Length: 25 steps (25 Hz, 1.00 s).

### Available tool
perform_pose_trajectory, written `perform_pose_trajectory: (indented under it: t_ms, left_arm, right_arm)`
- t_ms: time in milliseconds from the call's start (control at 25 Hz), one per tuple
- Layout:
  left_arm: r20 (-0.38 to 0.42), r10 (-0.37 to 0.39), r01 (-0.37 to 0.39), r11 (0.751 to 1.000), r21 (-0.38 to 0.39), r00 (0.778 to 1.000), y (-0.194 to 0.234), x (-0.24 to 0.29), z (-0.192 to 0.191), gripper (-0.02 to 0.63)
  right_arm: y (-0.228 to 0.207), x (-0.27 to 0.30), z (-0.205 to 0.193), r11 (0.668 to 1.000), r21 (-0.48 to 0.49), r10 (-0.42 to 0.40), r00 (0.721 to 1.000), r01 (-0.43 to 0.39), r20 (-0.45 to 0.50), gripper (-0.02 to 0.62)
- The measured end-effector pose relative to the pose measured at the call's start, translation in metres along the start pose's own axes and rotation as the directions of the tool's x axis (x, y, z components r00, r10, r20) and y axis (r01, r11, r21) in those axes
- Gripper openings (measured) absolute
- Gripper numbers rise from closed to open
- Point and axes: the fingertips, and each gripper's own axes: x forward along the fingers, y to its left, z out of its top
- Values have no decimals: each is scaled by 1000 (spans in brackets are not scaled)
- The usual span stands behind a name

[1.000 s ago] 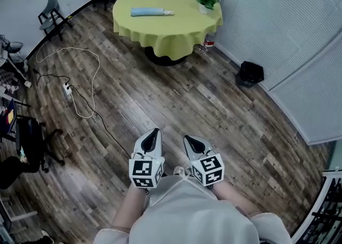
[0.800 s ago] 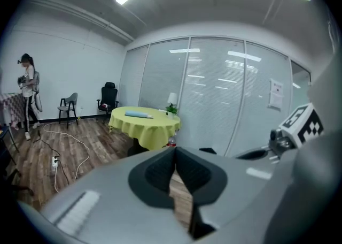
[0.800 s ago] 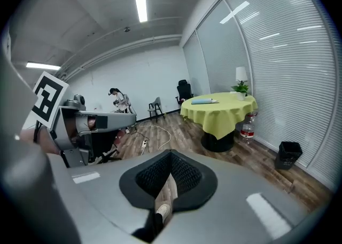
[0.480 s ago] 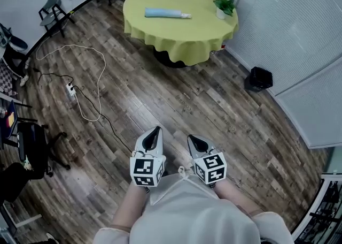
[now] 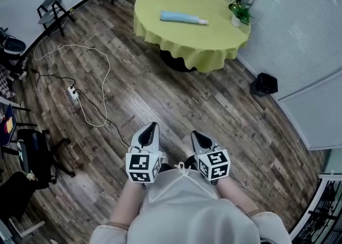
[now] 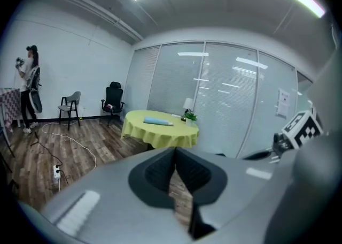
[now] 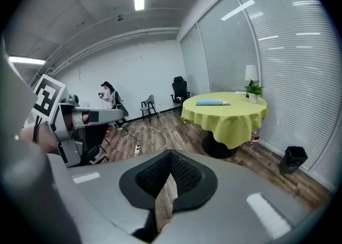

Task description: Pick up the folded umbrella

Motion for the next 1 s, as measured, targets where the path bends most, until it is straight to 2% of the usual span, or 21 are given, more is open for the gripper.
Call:
perform_pose_trajectory:
  t_ms: [280, 520, 720, 880, 1000]
  left_arm:
    - [-17, 34, -34, 999, -37, 999, 46, 31, 4, 6]
    - [-12, 92, -93, 995, -41, 996, 69, 86, 28, 6]
    - [7, 111, -110, 988, -108, 994, 85, 153, 68, 6]
    - [33, 176, -173, 981, -92, 984, 94, 214, 109, 6]
    - [54, 216, -209, 970, -122, 975, 96, 258, 132, 6]
  right_arm:
    - [-12, 48, 24, 1000, 2, -23, 1000, 23, -20, 0]
    - [-48, 106, 63, 1000, -2, 23, 1000, -24, -11, 0]
    - [-89, 160, 126, 997, -33, 76, 997, -75, 28, 0]
    - [-140, 195, 176, 993, -53, 106, 993, -104, 43, 0]
    - [-181, 217, 204, 989, -65, 134, 990, -130, 53, 0]
